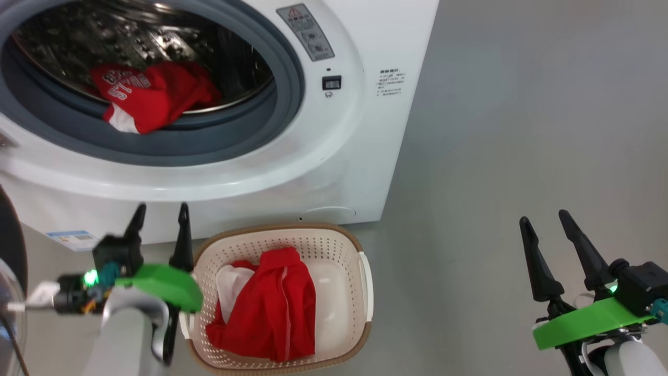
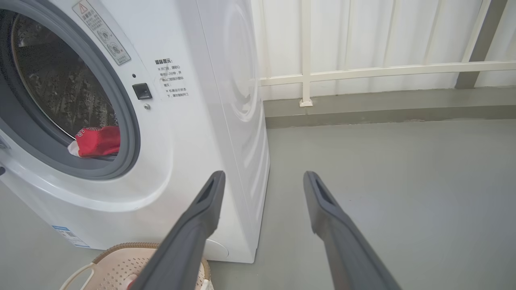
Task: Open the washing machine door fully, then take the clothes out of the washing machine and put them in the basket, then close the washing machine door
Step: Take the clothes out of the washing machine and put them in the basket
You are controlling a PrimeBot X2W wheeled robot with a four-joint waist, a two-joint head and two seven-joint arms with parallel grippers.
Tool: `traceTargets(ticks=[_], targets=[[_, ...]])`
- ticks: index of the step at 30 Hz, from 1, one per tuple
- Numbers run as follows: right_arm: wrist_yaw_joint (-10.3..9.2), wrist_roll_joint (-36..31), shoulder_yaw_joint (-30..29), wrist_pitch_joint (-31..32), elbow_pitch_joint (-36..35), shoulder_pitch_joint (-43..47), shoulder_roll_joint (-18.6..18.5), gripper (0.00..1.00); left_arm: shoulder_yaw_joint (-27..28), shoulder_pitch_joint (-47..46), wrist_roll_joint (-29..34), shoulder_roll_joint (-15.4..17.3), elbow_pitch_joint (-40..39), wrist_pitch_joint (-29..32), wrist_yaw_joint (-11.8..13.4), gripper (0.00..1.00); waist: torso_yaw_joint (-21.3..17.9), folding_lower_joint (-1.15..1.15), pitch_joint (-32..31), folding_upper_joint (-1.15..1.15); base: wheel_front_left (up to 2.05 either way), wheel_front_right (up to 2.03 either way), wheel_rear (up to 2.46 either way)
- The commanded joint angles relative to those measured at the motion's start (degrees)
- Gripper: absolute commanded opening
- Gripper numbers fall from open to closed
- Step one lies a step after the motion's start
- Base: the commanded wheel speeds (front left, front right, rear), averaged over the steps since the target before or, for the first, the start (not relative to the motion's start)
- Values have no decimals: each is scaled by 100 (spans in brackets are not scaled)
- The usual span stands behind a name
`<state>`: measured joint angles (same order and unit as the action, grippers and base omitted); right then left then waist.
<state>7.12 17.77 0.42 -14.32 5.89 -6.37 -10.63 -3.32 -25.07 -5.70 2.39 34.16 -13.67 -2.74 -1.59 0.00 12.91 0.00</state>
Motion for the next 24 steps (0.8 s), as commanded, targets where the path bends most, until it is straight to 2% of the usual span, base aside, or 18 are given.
traceTargets(ticks=[1, 7, 15, 24], targets=[[36, -16, 135, -68, -152, -154, -21, 100, 136, -345, 41, 170, 11, -15, 59, 100, -58, 0, 172, 0, 0, 0, 0], [36, -40, 181, -68, -175, -313, 44, 100, -72, -1385, 312, 321, 925, 256, 194, 100, -137, 0, 373, 0, 0, 0, 0], [36, -34, 239, -68, -208, -516, 94, 100, -539, -2670, 914, 715, 1994, 552, 357, 100, -198, 0, 616, 0, 0, 0, 0], [36, -16, 366, -68, -206, -673, 137, 100, -974, -3647, 1392, 963, 2968, 894, 545, 100, -332, 0, 793, 0, 0, 0, 0]])
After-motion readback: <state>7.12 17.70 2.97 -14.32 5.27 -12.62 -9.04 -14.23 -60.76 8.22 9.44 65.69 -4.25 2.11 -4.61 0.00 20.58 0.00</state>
